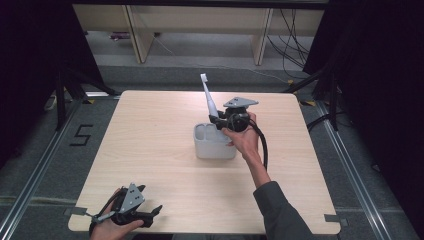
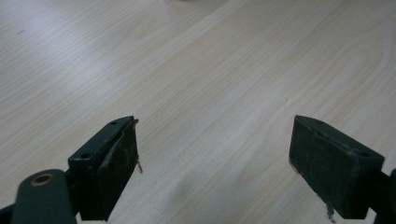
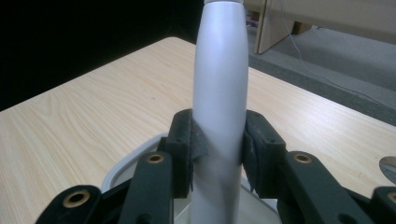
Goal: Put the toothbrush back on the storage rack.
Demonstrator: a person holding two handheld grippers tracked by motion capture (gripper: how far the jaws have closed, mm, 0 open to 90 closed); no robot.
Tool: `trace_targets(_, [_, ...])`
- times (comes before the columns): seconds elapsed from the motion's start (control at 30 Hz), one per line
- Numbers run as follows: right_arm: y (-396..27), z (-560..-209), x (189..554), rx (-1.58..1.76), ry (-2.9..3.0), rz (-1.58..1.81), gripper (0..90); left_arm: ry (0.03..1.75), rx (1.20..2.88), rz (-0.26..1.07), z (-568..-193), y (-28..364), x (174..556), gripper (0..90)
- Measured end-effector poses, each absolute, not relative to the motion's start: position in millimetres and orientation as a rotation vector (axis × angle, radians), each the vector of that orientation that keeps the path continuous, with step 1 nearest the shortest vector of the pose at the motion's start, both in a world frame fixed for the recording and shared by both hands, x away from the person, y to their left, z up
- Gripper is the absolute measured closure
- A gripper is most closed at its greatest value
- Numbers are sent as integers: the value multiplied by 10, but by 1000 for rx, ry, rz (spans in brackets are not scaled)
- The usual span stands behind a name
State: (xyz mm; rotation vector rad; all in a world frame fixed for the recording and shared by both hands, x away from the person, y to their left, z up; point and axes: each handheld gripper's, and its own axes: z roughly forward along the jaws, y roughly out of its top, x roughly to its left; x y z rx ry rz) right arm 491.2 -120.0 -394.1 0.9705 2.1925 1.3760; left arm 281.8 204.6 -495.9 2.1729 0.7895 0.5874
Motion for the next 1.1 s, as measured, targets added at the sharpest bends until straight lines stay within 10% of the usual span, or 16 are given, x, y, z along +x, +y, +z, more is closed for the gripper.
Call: trace_targets(1.1, [-1129, -4198, 4887, 975, 2332, 1180, 666, 795, 2174, 588, -4958, 2049, 2811, 152])
